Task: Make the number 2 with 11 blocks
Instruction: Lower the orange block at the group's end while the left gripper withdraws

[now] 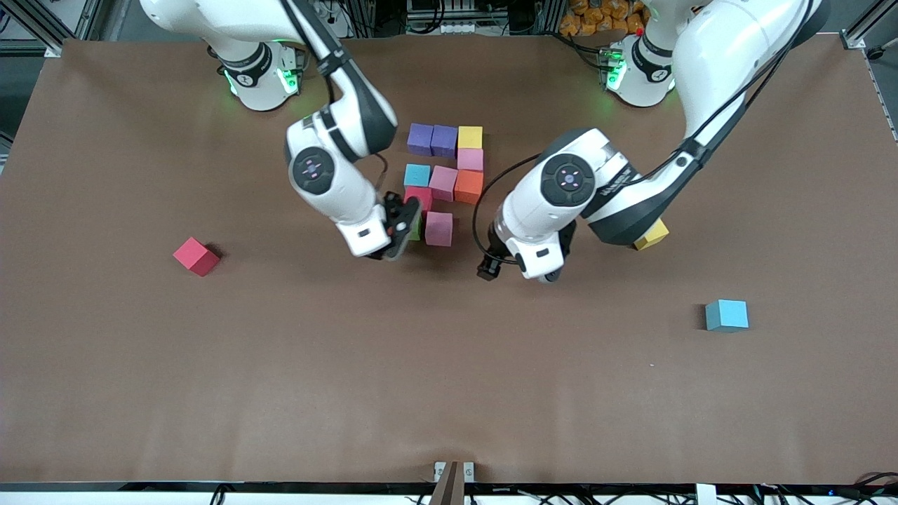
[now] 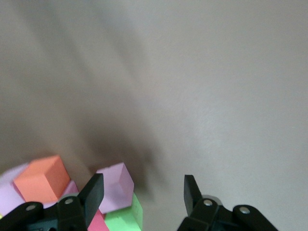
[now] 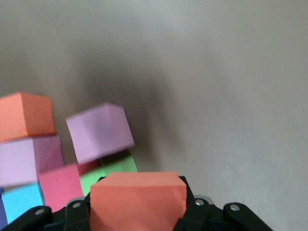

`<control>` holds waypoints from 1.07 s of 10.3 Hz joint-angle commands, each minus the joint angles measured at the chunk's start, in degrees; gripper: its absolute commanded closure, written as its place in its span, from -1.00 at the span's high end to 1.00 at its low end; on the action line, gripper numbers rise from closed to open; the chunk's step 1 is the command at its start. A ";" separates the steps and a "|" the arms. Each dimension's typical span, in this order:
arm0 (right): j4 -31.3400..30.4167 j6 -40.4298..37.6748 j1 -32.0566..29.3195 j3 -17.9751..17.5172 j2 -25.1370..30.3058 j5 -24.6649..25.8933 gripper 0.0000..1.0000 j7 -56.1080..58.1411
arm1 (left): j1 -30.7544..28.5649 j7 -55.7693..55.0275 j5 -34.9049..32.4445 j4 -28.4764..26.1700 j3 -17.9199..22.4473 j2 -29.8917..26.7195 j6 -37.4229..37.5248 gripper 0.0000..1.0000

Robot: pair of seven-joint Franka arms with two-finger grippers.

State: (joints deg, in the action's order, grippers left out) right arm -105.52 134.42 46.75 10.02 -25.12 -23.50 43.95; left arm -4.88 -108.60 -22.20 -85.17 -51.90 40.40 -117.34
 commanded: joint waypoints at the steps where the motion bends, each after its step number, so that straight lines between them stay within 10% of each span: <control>1: 3.82 8.09 3.16 0.35 -5.53 -3.74 -0.46 0.87 | -3.18 10.38 -1.26 0.17 -0.39 -4.53 4.12 0.51; 5: 14.80 9.72 7.98 -1.59 -13.27 -3.49 -0.59 1.13 | -7.23 26.29 -1.61 0.18 -0.22 -8.22 7.74 0.52; 11: 15.35 10.24 13.01 -1.50 -15.13 -2.96 -1.00 8.78 | -9.79 35.61 -1.70 0.18 -0.22 -9.37 12.13 0.54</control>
State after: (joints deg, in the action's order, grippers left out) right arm -90.89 144.54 59.06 8.01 -39.66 -25.95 50.78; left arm -14.32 -76.18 -22.76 -84.12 -52.01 32.71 -106.44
